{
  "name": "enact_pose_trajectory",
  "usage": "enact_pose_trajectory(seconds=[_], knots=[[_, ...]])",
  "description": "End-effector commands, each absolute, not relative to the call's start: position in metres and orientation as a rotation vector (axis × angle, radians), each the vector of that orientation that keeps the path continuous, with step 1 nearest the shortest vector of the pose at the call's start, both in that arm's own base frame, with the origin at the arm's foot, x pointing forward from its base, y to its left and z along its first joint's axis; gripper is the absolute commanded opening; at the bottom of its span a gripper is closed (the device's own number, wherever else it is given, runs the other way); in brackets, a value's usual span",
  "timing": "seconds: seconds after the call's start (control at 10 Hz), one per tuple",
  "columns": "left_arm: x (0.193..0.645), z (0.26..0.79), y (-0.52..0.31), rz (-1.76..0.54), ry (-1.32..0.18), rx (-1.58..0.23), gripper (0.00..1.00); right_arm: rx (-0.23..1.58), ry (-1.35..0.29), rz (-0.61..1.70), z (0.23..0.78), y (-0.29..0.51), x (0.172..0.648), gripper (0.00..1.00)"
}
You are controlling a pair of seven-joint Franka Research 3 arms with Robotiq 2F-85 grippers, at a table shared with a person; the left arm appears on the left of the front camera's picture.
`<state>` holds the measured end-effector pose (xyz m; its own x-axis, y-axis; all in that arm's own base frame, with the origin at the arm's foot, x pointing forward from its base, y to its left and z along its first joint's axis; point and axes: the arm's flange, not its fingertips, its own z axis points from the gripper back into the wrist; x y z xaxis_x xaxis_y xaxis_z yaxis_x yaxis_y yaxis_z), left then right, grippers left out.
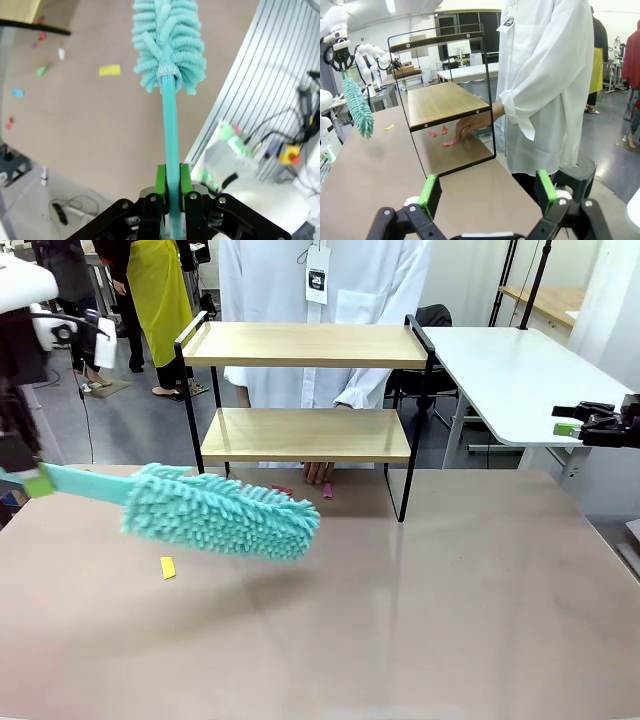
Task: Clean the shelf.
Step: Clean the specific section of the Shelf indicated by the human with the Duster.
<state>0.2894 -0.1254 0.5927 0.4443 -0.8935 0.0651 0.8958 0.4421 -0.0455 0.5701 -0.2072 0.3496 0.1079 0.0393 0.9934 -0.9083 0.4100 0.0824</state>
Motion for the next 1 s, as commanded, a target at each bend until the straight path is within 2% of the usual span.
enact_pose_trajectory(seconds=[0.0, 0.3, 0.7, 0.8, 0.9], knots=[[0.283, 0.573, -0.148, -1.023, -0.139, -0.141, 0.13, 0.898, -1.266, 0.862, 0.352, -0.205, 0.571, 1.00], [0.287, 0.532, -0.209, -0.834, -0.222, -0.207, 0.13, 0.898, -1.266, 0.862, 0.352, -0.205, 0.571, 1.00], [0.310, 0.484, -0.259, -0.715, -0.295, -0.293, 0.13, 0.898, -1.266, 0.862, 0.352, -0.205, 0.571, 1.00], [0.315, 0.483, -0.256, -0.743, -0.199, -0.336, 0.13, 0.898, -1.266, 0.862, 0.352, -0.205, 0.571, 1.00], [0.307, 0.489, -0.254, -0.760, -0.243, -0.253, 0.13, 0.898, -1.266, 0.862, 0.352, -0.205, 0.571, 1.00]])
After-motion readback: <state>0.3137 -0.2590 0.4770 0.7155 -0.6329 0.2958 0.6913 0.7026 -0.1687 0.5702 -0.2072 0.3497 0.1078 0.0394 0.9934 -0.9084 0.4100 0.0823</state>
